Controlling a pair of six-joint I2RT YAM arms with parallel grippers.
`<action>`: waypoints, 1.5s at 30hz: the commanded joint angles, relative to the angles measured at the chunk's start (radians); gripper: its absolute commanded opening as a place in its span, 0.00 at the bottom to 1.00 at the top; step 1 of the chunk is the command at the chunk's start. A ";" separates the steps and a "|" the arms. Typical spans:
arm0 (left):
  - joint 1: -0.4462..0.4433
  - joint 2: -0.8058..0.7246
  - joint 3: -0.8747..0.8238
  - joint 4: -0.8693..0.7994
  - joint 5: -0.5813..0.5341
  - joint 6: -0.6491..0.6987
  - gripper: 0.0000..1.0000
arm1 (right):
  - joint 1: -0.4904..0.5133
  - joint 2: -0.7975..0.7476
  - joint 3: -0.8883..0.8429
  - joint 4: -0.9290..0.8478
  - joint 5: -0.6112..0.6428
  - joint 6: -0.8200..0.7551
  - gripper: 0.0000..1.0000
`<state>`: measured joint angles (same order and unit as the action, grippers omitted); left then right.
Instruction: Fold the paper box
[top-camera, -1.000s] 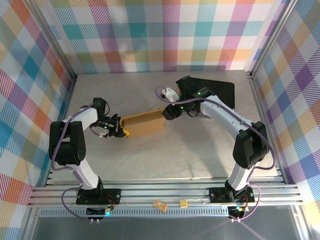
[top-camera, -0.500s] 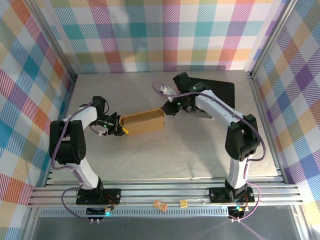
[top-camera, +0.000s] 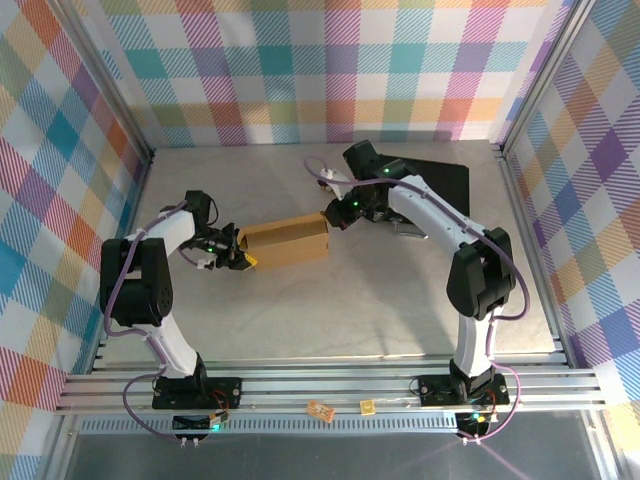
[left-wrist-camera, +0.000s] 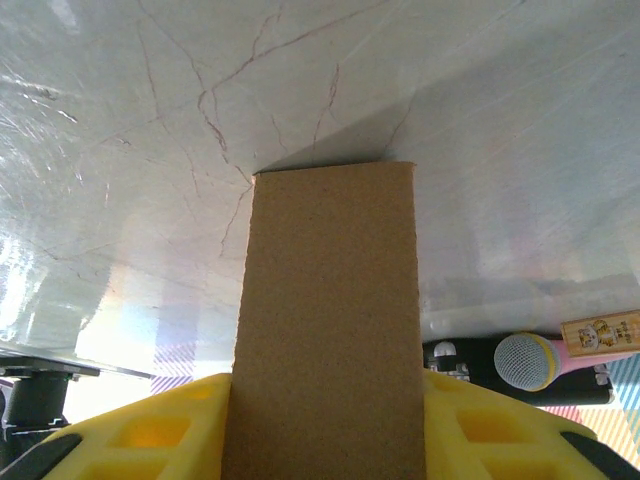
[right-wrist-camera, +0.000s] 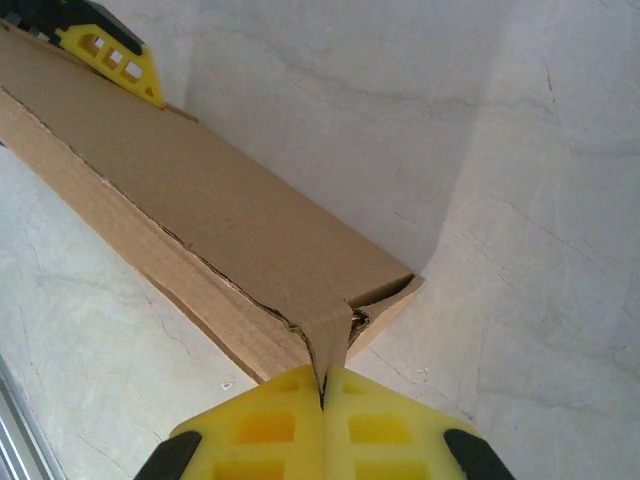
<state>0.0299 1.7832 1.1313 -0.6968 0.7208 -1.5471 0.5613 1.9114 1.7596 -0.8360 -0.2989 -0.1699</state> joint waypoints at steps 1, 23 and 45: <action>0.017 0.026 0.016 -0.040 -0.071 -0.004 0.18 | 0.019 0.004 0.046 -0.053 0.020 0.064 0.00; 0.019 0.039 0.007 -0.001 -0.058 -0.018 0.18 | 0.055 -0.083 -0.156 0.195 0.128 0.384 0.00; 0.019 0.036 0.010 -0.001 -0.058 -0.016 0.18 | 0.081 -0.138 -0.283 0.271 0.165 0.465 0.00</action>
<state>0.0319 1.7927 1.1400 -0.7044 0.7246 -1.5555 0.6308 1.7897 1.5219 -0.5625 -0.1455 0.2703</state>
